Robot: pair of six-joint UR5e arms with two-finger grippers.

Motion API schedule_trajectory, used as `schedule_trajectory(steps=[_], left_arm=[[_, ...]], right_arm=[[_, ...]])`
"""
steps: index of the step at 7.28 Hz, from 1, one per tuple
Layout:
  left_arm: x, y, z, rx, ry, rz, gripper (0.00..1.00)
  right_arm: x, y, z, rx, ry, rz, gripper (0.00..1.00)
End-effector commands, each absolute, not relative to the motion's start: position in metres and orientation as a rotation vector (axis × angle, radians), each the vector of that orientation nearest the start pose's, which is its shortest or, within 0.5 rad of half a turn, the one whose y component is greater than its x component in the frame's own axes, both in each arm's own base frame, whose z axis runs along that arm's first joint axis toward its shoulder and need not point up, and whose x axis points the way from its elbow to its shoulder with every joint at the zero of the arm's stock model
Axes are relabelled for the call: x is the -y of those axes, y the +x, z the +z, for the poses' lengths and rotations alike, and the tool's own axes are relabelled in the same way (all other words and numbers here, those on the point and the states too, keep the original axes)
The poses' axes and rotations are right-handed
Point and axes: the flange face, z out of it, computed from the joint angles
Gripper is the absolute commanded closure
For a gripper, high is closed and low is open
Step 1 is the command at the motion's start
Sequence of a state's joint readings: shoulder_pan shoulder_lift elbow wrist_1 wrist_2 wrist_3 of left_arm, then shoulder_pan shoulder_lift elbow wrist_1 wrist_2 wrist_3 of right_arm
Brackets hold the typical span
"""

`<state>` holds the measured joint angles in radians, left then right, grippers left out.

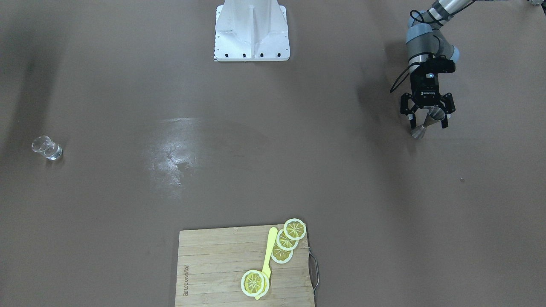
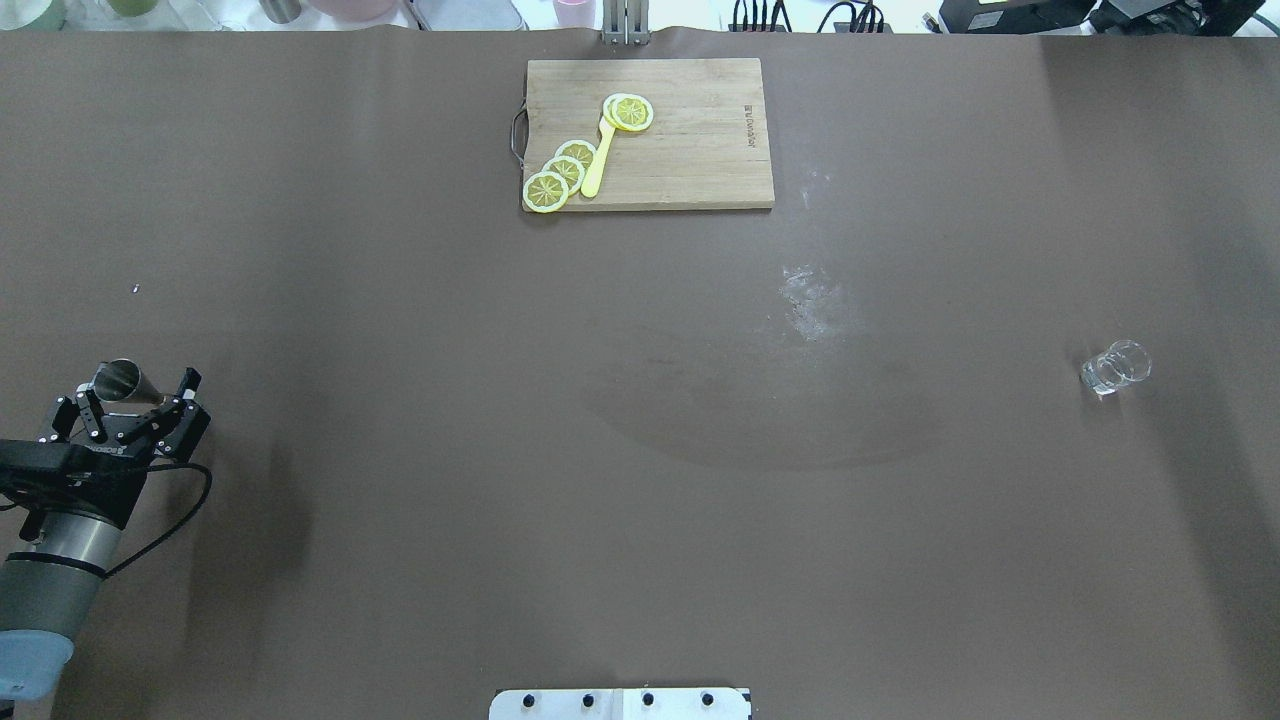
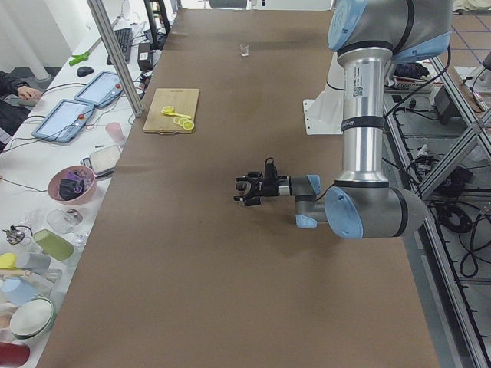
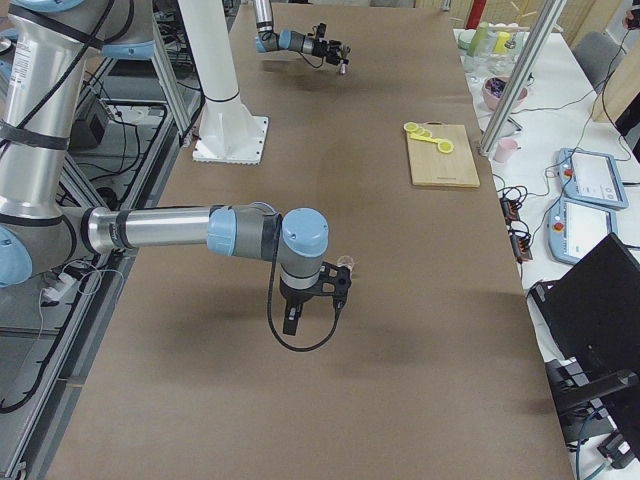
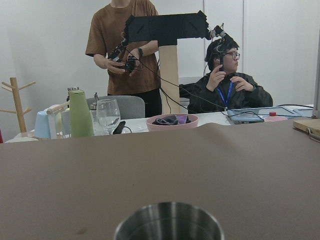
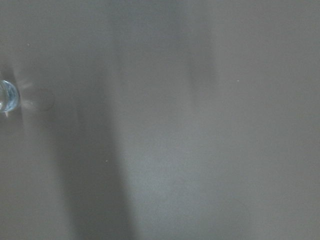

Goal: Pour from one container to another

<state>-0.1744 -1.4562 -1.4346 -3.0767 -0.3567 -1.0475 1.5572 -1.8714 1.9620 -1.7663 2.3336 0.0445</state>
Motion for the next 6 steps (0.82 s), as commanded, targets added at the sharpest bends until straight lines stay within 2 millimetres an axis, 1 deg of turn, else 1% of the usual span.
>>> schedule_trajectory(steps=[1,2,3,5,6], left_arm=[[0.288,0.334,0.587,-0.669,1.325,-0.476,0.02],[0.286,0.320,0.579,-0.675,1.325,-0.479,0.02],[0.283,0.305,0.570,-0.670,1.331,-0.466,0.02],[0.277,0.276,0.538,-0.684,1.340,-0.439,0.02],[0.274,0.271,0.519,-0.749,1.300,-0.386,0.02]], right_arm=[[0.361,0.066,0.616,0.776,-0.110,0.083,0.00],[0.363,0.066,0.619,0.784,-0.118,0.091,0.00],[0.368,0.065,0.616,0.785,-0.108,0.083,0.00],[0.367,0.066,0.626,0.778,-0.126,0.092,0.00],[0.367,0.066,0.626,0.780,-0.126,0.092,0.00]])
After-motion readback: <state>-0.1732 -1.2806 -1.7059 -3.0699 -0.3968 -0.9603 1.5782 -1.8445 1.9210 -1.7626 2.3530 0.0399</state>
